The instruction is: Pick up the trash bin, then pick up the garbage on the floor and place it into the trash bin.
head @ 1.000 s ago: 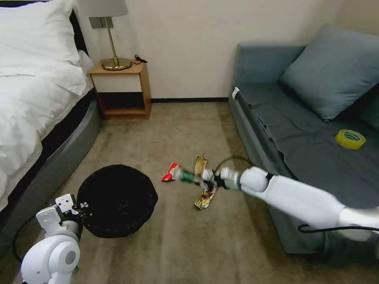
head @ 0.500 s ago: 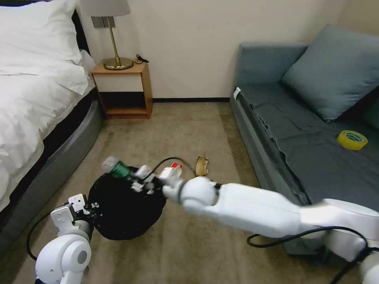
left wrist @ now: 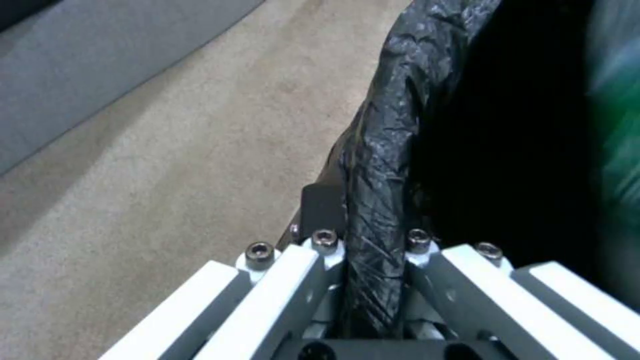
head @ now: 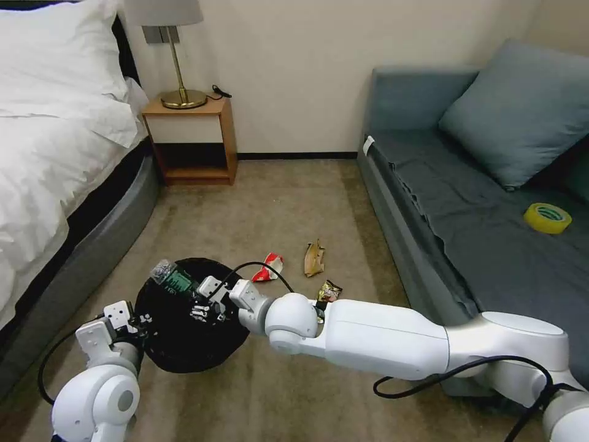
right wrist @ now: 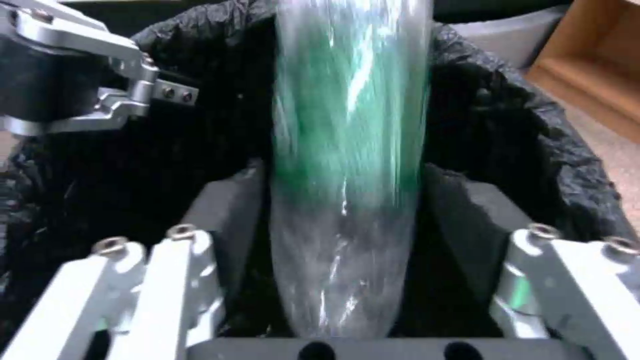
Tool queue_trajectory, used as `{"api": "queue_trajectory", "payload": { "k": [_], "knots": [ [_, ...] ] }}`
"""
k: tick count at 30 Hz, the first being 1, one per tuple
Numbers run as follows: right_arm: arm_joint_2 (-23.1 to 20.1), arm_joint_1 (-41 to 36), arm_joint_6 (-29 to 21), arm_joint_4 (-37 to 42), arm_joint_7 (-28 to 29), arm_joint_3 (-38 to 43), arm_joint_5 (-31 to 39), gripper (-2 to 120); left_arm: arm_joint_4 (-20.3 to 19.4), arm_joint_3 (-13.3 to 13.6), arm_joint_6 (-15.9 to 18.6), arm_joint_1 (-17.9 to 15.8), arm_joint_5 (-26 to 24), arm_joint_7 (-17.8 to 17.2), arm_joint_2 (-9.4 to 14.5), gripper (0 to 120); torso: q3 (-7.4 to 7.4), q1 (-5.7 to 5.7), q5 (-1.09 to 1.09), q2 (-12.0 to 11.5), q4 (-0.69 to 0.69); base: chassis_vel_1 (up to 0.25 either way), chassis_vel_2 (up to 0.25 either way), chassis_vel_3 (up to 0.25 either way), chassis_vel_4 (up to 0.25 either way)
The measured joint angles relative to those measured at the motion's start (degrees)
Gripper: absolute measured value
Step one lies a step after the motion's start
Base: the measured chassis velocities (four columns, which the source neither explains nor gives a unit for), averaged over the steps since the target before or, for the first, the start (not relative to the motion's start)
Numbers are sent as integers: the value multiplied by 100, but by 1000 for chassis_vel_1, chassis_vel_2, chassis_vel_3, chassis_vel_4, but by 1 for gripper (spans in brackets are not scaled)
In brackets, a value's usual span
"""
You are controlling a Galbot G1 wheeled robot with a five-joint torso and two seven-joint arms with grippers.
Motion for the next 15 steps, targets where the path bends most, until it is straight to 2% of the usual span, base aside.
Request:
{"api": "queue_trajectory", "payload": {
  "k": [2,3,6,8,9,11,15],
  "knots": [
    [-56,19,-8,104,16,39,50,76,-4,-10,0,-6,-12,0,6,2,0,0,0,0,0,0,0,0,0],
    [-56,19,-8,104,16,39,50,76,-4,-10,0,-6,-12,0,6,2,0,0,0,0,0,0,0,0,0],
    [-140,20,-20,248,105,168,82,90,-5,-12,1,-13,-23,2,9,2,0,0,0,0,1,0,0,0,0],
    [-180,2,-18,293,147,283,43,93,-5,-13,2,-15,-30,2,8,2,0,0,0,0,1,0,0,0,0],
    [-274,-41,6,349,161,496,-58,98,-6,-21,2,-18,-40,3,10,2,0,0,0,0,2,0,0,0,0],
    [-430,-110,50,431,161,800,-173,99,-6,-32,2,-20,-55,3,14,2,0,0,1,0,3,0,0,0,0],
    [-1187,-760,271,938,65,2228,-336,100,-28,-67,-3,-30,-98,8,26,2,0,0,2,0,-1,0,0,0,0]
  ]
}}
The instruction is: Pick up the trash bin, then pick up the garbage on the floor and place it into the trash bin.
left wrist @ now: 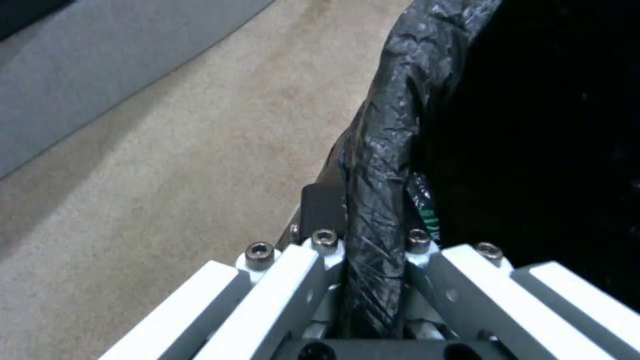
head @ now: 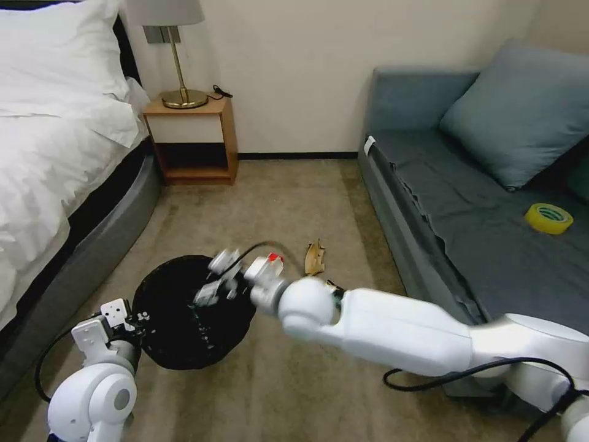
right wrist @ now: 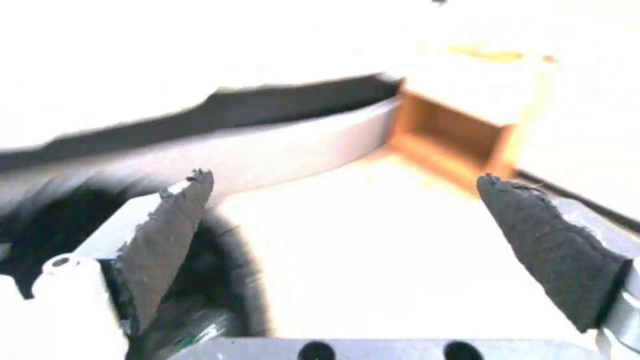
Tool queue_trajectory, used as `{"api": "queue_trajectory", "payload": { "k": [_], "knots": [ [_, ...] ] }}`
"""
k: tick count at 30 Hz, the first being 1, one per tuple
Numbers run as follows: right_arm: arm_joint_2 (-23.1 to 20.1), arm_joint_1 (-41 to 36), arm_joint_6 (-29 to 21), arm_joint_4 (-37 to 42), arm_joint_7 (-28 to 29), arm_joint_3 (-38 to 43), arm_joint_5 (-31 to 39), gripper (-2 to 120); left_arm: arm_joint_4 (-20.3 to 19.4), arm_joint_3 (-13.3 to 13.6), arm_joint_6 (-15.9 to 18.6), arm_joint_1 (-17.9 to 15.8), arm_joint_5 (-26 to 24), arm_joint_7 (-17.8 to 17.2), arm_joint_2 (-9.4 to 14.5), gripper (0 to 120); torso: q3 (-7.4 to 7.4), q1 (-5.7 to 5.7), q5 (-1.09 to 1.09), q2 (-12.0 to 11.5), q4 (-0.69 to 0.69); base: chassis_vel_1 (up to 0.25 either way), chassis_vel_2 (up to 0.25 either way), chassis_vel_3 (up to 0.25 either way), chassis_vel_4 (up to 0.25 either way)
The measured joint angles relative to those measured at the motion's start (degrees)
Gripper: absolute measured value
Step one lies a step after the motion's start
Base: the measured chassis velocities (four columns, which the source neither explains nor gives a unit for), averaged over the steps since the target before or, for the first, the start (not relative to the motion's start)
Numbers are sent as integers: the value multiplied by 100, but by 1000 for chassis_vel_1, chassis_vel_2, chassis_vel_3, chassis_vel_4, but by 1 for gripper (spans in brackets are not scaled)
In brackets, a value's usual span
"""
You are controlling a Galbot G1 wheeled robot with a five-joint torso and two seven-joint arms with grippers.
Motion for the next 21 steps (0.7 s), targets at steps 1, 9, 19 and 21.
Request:
{"api": "queue_trajectory", "payload": {
  "k": [1,9,19,21],
  "knots": [
    [-203,-383,98,200,-55,559,-91,100,-10,0,-3,-4,-4,4,-5,2,0,0,0,0,-1,0,0,0,0],
    [-755,-2653,473,1499,0,3228,-1021,100,-31,33,-16,-10,0,12,-71,2,0,0,0,0,0,0,0,0,0],
    [86,-5703,240,2874,742,5144,-2471,100,-71,-83,-44,2,34,26,-71,2,-1,0,-1,0,0,0,0,0,0],
    [481,-6128,310,2973,694,5174,-3009,100,-82,-130,-48,11,31,33,-58,2,-1,0,-3,0,0,0,0,0,0]
  ]
}}
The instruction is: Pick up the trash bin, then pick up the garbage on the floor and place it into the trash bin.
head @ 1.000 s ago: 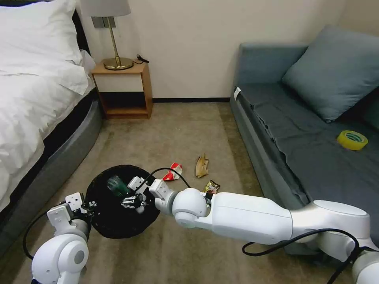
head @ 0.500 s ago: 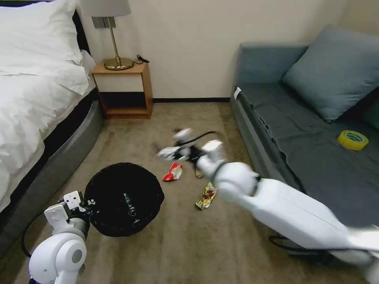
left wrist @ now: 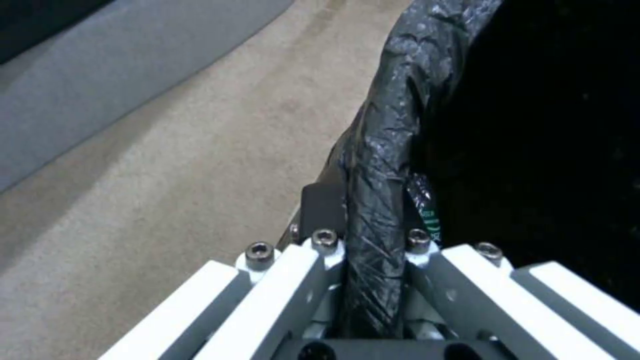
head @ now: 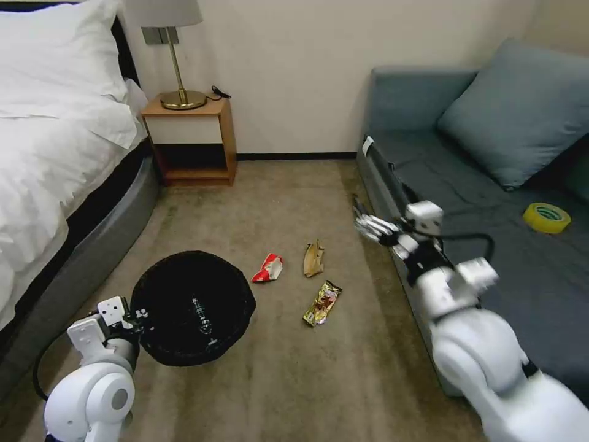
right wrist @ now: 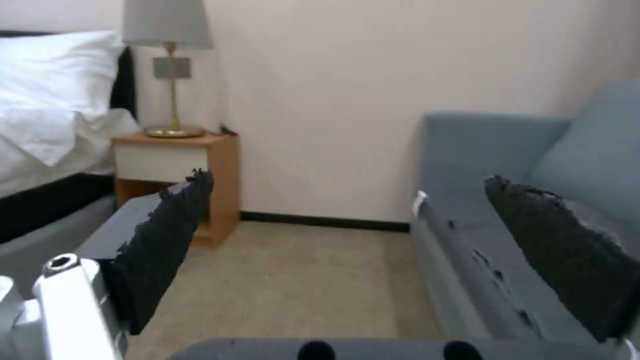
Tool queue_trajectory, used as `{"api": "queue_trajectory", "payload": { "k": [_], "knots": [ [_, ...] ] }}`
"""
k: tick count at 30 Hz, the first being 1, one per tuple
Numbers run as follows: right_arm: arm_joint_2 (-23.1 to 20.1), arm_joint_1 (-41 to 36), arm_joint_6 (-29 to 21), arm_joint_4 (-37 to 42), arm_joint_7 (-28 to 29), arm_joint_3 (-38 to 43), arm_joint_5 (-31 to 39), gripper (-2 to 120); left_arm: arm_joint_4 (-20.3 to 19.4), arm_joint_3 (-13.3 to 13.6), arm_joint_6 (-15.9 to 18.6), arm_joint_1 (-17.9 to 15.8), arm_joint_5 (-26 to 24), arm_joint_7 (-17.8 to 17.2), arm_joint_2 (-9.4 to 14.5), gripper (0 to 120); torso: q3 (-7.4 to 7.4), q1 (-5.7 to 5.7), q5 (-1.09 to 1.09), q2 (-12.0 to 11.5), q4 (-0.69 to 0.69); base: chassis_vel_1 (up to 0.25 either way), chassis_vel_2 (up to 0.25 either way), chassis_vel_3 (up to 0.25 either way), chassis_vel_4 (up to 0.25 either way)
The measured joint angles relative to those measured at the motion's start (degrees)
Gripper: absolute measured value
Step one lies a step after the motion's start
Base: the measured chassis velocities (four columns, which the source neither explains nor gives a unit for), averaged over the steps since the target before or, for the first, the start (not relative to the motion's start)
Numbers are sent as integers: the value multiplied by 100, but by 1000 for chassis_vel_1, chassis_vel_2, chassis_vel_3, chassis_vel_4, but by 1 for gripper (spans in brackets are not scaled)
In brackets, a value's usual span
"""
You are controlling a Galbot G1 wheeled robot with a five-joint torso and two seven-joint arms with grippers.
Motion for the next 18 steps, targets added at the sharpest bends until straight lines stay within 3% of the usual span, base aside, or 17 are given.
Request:
{"api": "queue_trajectory", "payload": {
  "k": [1,5,8,18],
  "knots": [
    [0,0,0,0,0,0,0,100,0,0,0,0,0,0,0,2,0,0,0,0,0,0,0,0,0],
    [722,-407,133,-31,-186,-225,-591,100,-31,-75,-9,18,-17,7,16,2,0,0,-1,0,2,0,0,0,0],
    [870,-483,232,-94,-291,-284,-755,100,-46,-94,-11,20,-29,10,19,2,1,0,0,0,2,0,0,0,0],
    [839,-490,355,-262,-380,-348,-789,100,-26,-118,-12,-31,-53,16,14,2,0,0,1,0,2,-18,24,27,-24]
  ]
}}
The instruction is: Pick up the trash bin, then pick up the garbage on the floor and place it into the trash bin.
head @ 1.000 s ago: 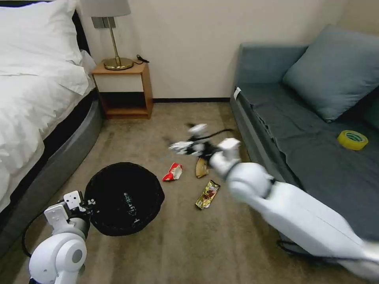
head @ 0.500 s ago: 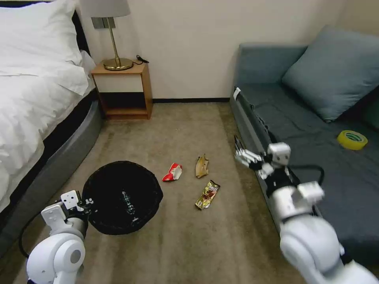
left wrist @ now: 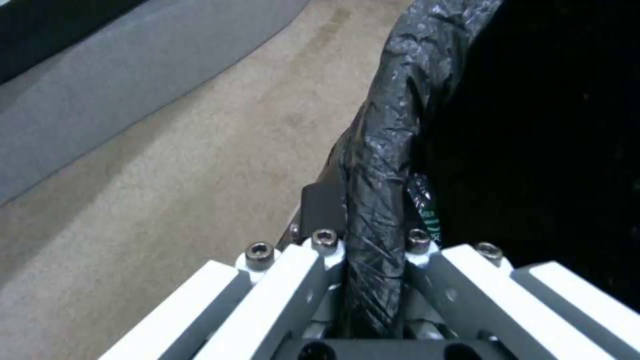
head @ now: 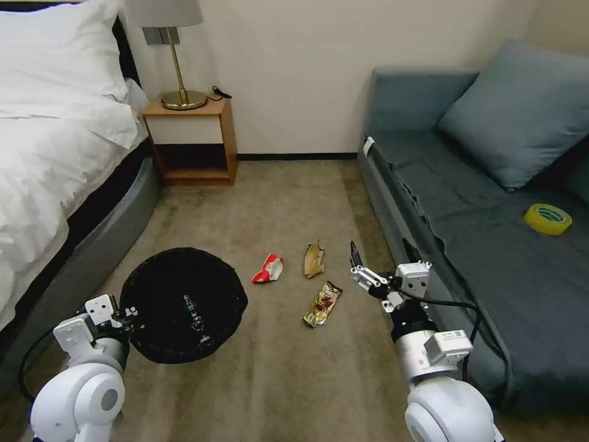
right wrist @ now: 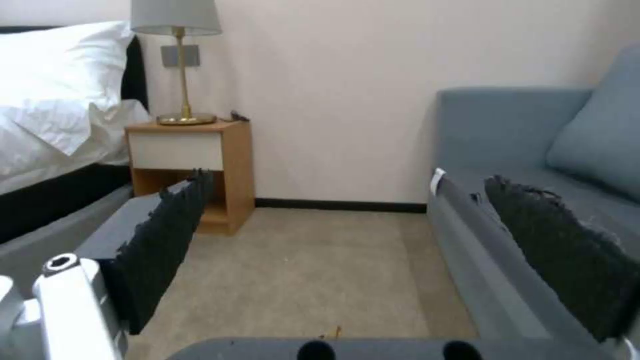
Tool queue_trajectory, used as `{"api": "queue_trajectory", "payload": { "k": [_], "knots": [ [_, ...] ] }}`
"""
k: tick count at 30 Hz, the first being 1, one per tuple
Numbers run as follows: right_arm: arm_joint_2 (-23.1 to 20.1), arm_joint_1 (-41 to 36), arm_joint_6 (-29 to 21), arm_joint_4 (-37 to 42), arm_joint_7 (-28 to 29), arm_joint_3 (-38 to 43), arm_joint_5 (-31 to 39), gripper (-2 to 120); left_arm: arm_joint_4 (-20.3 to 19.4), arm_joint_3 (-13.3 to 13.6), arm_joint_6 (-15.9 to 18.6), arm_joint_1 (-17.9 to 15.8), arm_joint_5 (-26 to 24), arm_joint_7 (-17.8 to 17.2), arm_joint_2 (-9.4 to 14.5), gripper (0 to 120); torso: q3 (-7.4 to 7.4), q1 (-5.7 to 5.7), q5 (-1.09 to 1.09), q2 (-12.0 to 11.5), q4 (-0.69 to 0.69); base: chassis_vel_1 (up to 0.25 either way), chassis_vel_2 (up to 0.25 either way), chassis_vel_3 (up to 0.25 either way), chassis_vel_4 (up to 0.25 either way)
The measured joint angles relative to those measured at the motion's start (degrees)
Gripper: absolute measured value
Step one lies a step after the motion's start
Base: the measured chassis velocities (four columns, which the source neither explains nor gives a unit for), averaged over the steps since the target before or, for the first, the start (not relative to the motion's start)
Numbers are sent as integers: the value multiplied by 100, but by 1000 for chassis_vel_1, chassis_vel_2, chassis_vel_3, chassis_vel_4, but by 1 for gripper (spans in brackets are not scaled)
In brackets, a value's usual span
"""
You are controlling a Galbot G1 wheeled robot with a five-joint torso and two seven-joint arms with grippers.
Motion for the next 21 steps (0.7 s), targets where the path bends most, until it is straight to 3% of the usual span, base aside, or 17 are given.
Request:
{"api": "queue_trajectory", "payload": {
  "k": [21],
  "knots": [
    [-37,281,-23,-258,-48,-163,172,100,119,-83,0,-46,-86,2,3,2,2,1,0,-1,-1,-188,186,187,-192]
  ]
}}
